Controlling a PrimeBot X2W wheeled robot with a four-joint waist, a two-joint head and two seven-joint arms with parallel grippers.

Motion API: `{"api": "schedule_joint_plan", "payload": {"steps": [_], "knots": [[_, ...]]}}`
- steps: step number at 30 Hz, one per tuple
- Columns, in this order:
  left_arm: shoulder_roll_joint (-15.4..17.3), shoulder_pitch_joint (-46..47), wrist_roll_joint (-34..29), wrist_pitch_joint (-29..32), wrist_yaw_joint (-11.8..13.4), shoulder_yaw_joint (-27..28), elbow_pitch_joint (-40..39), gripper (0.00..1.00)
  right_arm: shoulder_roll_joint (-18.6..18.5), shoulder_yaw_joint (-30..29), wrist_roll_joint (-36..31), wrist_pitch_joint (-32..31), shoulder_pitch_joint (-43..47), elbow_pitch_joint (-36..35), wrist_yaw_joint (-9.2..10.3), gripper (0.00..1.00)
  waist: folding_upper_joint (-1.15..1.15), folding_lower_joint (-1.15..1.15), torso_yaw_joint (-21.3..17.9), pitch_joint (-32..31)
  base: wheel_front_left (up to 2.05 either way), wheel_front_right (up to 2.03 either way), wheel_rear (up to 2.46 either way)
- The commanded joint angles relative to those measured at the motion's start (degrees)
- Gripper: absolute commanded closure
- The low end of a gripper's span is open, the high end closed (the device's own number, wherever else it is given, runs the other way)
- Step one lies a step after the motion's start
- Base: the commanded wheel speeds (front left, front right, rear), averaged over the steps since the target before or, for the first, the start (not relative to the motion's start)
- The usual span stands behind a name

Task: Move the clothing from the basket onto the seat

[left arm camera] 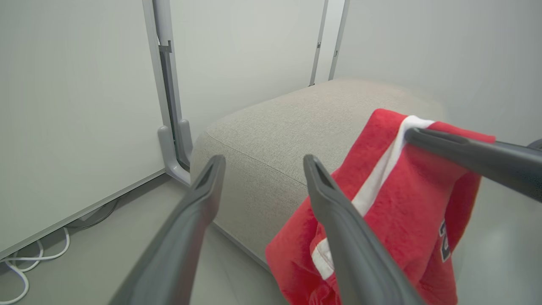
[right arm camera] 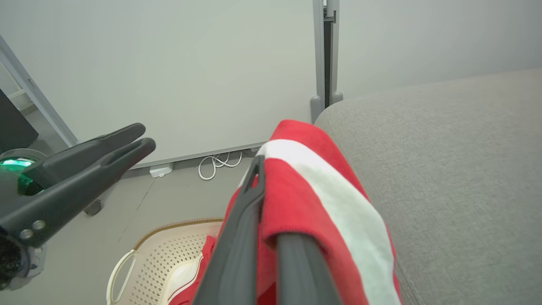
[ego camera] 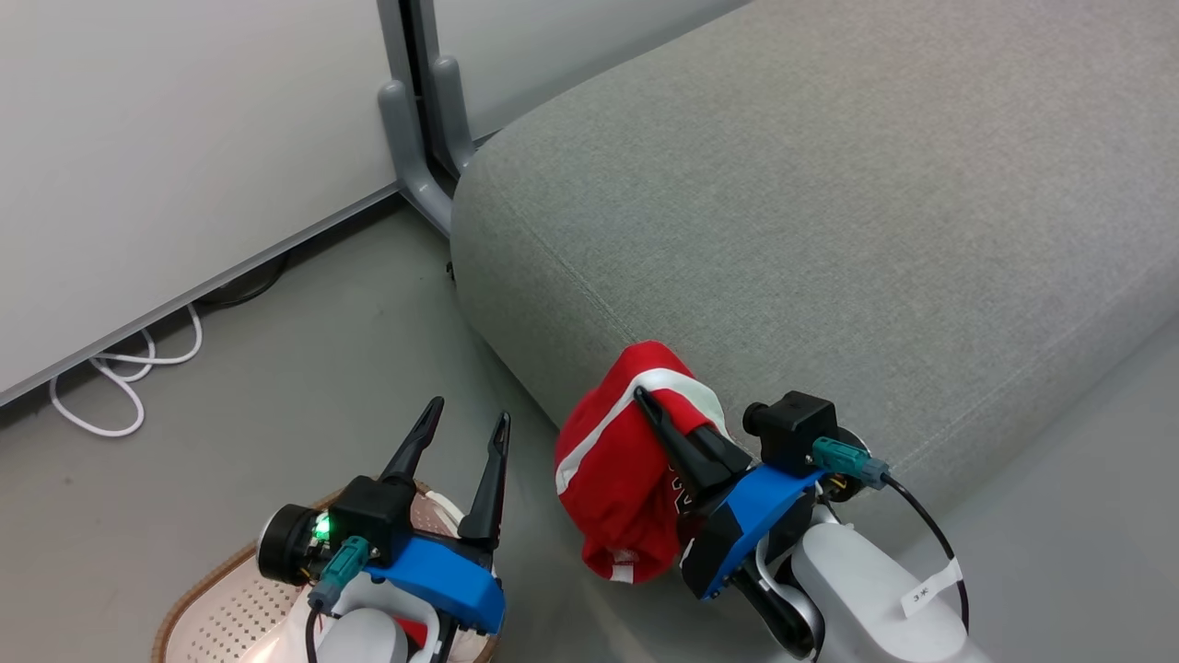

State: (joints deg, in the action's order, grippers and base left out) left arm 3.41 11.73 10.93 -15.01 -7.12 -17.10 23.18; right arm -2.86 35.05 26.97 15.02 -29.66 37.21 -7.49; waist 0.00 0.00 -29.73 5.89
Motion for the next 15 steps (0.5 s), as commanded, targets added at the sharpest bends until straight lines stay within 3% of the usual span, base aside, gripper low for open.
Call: {"api": "schedule_joint_plan", "payload": {"steps": [1, 15], "knots": [[0.2, 0.7, -0.5, -0.3, -0.5, 0.1, 0.1, 0.0, 0.0, -0.2, -0.1, 0.2, 0.7, -0.3, -0.01, 1.0, 0.0, 0.0, -1.3, 0.4, 0.0, 0.0, 0.0], [1.1, 2.8, 0.4, -0.3, -0.3, -2.3, 1.1, 0.0, 0.0, -3.8, -1.8, 0.2, 2.4, -2.4, -0.01, 1.0, 0.0, 0.0, -1.8, 1.8, 0.0, 0.0, 0.0]]}}
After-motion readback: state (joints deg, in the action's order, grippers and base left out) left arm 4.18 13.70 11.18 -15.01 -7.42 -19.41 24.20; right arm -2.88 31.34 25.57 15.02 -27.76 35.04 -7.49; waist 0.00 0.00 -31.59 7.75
